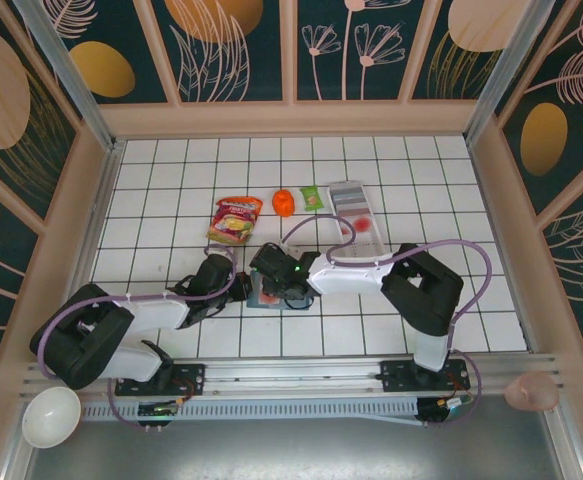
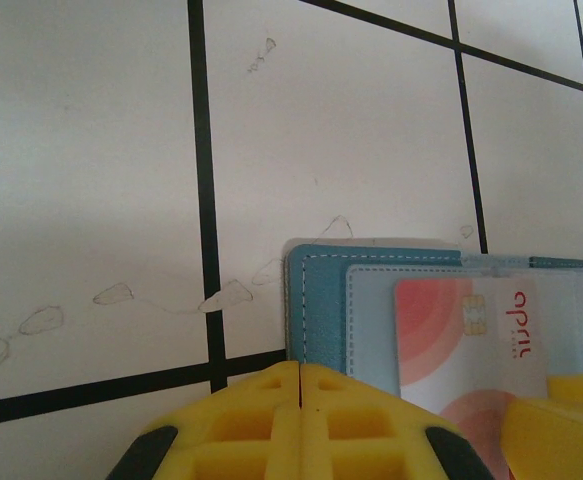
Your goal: Put the credit cards into the card holder
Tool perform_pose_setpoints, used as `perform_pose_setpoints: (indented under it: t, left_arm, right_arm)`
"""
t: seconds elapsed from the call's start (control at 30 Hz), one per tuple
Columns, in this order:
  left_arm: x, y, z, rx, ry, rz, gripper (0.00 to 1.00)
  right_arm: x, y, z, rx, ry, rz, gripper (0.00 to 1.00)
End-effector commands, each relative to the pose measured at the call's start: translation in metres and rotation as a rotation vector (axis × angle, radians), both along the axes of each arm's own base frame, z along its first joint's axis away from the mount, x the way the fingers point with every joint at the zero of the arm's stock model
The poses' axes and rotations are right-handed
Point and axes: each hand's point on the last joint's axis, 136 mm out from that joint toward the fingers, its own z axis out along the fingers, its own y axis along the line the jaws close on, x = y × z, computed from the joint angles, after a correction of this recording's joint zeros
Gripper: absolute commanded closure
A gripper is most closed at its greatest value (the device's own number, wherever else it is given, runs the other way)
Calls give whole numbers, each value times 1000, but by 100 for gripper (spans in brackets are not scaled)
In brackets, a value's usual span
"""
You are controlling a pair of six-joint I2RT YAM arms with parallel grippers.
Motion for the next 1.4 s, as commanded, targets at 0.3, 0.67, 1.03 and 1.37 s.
perform_pose_setpoints:
  t: [0.3,0.67,1.03,1.37]
  left_arm:
    - [-35,14,-33,67,153,-31,99]
    - [-35,14,-33,63,151,-29,99]
    - [-35,14,-31,60,147,-29,99]
    - [-35,14,-29,53,142,-24,99]
  right_arm:
    - [2,9,4,-14,-16,37,69]
    - [-2,22,2,14,-2,64,73]
    - [-2,29,4,23,-7,82,74]
    - [-2,34,15,70,-38,98,73]
